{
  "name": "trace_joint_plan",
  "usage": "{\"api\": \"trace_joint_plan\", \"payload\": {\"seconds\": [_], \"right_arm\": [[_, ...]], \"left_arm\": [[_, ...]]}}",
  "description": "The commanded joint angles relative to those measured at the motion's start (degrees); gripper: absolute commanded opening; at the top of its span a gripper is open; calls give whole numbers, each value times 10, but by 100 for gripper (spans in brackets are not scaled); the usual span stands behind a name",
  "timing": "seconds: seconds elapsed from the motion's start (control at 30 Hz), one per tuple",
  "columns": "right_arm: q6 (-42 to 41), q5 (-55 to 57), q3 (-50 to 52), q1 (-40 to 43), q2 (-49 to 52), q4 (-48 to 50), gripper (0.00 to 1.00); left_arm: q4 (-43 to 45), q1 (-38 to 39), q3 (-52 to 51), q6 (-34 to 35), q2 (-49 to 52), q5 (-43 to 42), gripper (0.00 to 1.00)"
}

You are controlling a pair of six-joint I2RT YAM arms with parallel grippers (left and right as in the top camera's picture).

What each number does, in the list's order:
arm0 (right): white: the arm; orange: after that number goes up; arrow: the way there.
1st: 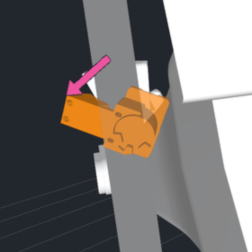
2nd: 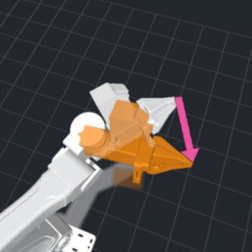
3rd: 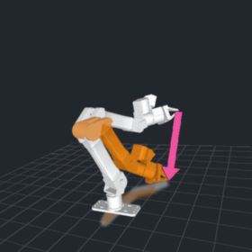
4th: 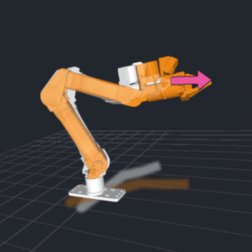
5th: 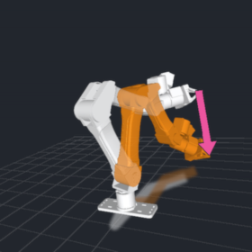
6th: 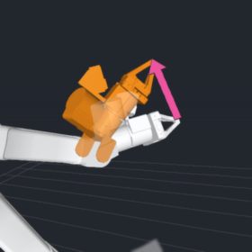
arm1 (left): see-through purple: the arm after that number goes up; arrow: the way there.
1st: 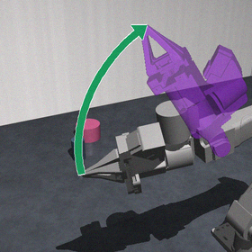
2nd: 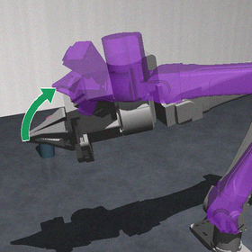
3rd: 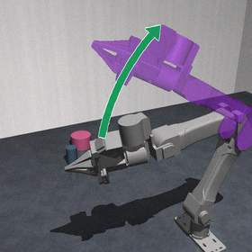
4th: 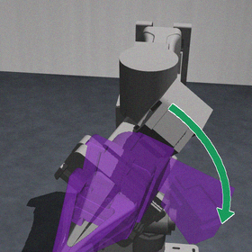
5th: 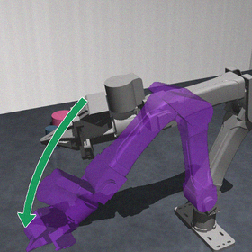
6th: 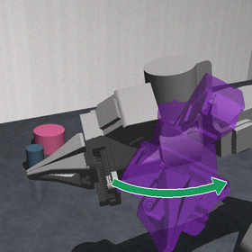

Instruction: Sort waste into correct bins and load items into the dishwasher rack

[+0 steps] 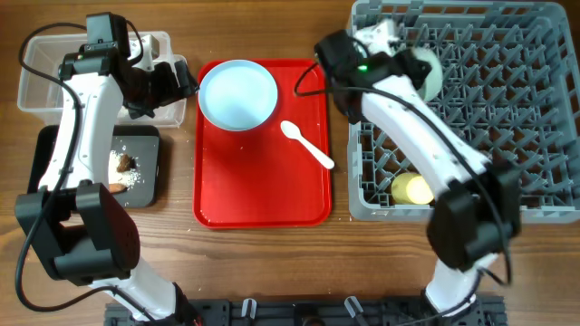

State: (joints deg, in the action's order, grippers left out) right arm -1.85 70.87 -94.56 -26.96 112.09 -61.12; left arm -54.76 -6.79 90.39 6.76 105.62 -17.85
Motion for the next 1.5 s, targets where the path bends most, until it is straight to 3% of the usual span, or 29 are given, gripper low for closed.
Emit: {"api": "trace_joint_plan", "payload": {"seconds": [0.0,0.27,0.33,0.43,0.47,0.5,0.53,0.57,0.7,0.83,0.9,1.03,1.2,1.33,1.47], "right_arm": [[25,-74,4,-6,29,-20,4],[19,-170,6,-39,29,-71,5],[18,-170,6,-58,28,-95,13],[17,-176,6,-90,28,-107,43],[17,-192,6,-100,28,-107,58],[17,-221,4,-110,28,-105,84],[11,-254,-1,-112,27,-102,100],[-34,-313,-23,-107,25,-94,100],[-43,-495,-141,-78,-1,-81,100],[-43,-761,-197,-69,-12,36,97],[-118,-764,-178,-69,2,139,76],[-206,-726,-134,-69,99,268,61],[-285,-725,-134,-70,216,274,47],[-314,-724,-134,-70,246,264,36],[-355,-724,-133,-70,255,241,6]], "left_arm": [[1,-1,5,1,-12,-1,100],[1,-1,5,1,-12,-1,100],[1,-1,5,1,-12,-1,100],[1,-1,5,1,-12,-1,100],[1,-1,5,1,-12,-1,100],[1,-1,5,1,-12,-1,100],[1,-1,5,1,-12,-1,100],[1,-1,5,1,-12,-1,100],[1,-1,5,1,-12,-1,100],[1,-1,5,1,-12,-1,100],[1,-1,5,1,-12,-1,100],[1,-1,5,1,-12,-1,100],[1,-1,5,1,-12,-1,100],[1,-1,5,1,-12,-1,100],[1,-1,5,1,-12,-1,100]]}}
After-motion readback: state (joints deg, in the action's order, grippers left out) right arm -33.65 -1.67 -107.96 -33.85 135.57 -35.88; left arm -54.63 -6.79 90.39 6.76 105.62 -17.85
